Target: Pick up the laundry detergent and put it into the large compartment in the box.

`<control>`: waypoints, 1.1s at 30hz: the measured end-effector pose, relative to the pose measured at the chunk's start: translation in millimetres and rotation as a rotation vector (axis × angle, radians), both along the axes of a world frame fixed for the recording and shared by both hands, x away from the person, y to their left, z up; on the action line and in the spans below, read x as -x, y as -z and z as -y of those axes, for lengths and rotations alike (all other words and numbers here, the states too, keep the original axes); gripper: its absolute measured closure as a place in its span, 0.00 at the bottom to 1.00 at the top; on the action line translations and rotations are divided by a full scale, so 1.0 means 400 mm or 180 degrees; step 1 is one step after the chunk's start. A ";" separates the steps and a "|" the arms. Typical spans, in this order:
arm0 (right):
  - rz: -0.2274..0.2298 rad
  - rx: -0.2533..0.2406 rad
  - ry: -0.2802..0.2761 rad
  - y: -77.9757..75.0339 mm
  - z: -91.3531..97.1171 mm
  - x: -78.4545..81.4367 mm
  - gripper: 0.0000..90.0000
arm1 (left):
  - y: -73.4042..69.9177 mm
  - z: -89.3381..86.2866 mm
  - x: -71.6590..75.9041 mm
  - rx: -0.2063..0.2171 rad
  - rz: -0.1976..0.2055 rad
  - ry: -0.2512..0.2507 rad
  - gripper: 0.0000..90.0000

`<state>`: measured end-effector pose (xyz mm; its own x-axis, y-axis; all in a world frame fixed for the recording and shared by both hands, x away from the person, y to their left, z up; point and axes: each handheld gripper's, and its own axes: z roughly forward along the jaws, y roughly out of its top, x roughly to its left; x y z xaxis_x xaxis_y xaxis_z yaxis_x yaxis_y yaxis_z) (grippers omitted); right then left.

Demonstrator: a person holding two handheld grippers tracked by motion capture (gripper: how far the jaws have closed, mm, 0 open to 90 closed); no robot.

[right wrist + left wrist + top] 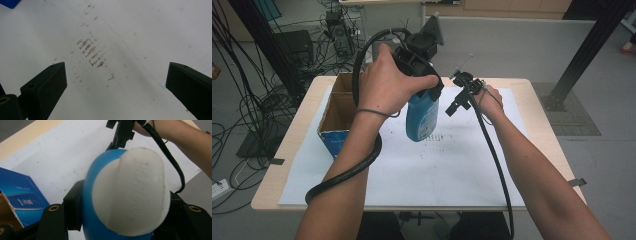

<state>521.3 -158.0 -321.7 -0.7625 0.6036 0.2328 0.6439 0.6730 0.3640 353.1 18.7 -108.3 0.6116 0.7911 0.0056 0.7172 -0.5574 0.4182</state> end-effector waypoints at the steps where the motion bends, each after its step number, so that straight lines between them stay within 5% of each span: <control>1: 0.0000 0.0003 0.0004 -0.002 0.000 0.001 0.04 | -0.009 0.001 0.000 -0.0002 0.0011 -0.0003 0.41; 13: 0.0015 -0.0001 0.0014 -0.008 0.008 0.002 0.04 | -0.093 0.006 -0.009 0.0025 0.0100 -0.0033 0.42; 33: 0.0017 -0.0024 0.0074 -0.011 0.030 -0.003 0.04 | -0.107 -0.018 -0.039 0.0052 0.0047 -0.0133 0.42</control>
